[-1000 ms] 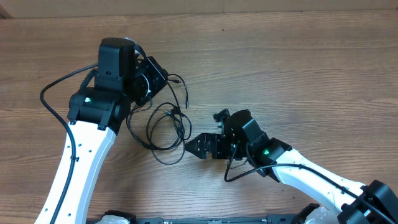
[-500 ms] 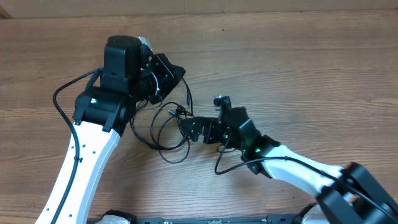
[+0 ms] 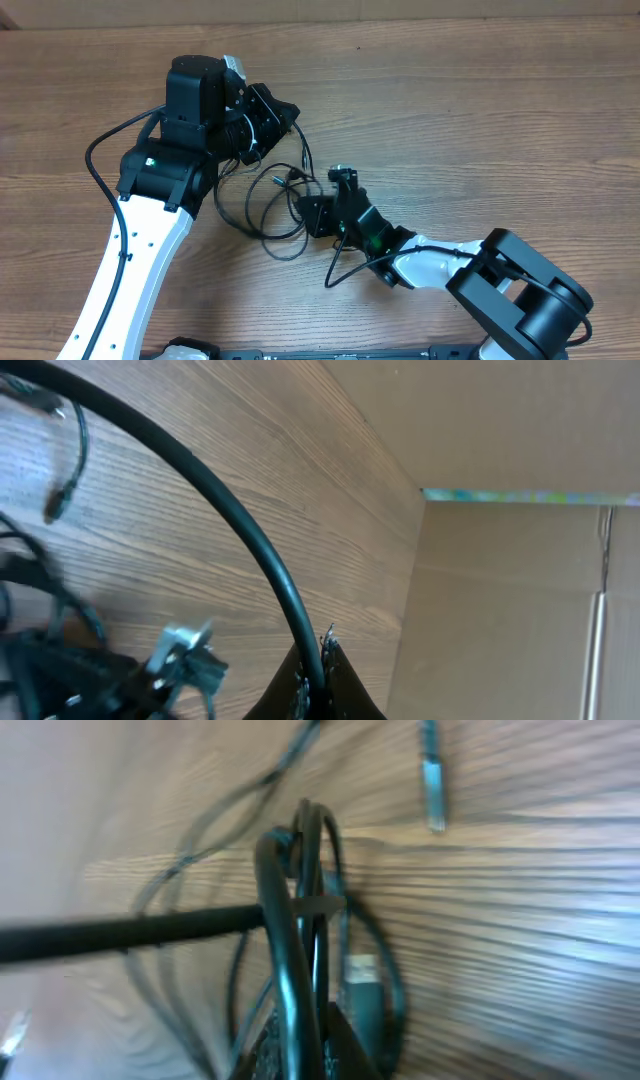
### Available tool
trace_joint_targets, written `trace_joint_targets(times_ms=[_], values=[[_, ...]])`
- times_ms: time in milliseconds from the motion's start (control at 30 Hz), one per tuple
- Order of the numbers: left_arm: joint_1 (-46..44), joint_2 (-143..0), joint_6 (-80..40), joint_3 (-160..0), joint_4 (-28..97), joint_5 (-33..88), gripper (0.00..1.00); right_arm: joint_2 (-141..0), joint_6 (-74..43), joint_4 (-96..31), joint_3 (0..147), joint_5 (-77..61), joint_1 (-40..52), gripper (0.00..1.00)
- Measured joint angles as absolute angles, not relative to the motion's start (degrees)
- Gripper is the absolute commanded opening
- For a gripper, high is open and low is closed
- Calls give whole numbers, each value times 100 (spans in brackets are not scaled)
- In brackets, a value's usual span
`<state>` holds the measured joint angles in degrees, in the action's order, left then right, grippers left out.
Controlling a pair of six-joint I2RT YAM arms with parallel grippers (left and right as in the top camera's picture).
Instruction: Untangle cables
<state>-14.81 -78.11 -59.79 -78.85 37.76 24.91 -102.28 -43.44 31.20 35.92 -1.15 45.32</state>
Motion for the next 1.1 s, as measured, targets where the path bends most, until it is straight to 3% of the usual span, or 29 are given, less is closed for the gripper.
trace_joint_targets(times_ms=[233, 333, 633, 1100], values=[[-589, -7811, -5249, -7885, 3785, 2893, 4, -9861, -4333, 1640, 3607, -58, 3275, 4], [5, -7787, -4884, -7885, 3863, 3074, 4, -9384, -4191, 939, 3605, -30, 2296, 4], [1636, -7533, -4053, -7896, 4683, 2912, 4, -8993, -3769, -97, 3605, 47, 349, 4], [3013, -7533, -3734, -7913, 5537, 1070, 4, -8993, -3732, -775, 3605, 381, 121, 4]])
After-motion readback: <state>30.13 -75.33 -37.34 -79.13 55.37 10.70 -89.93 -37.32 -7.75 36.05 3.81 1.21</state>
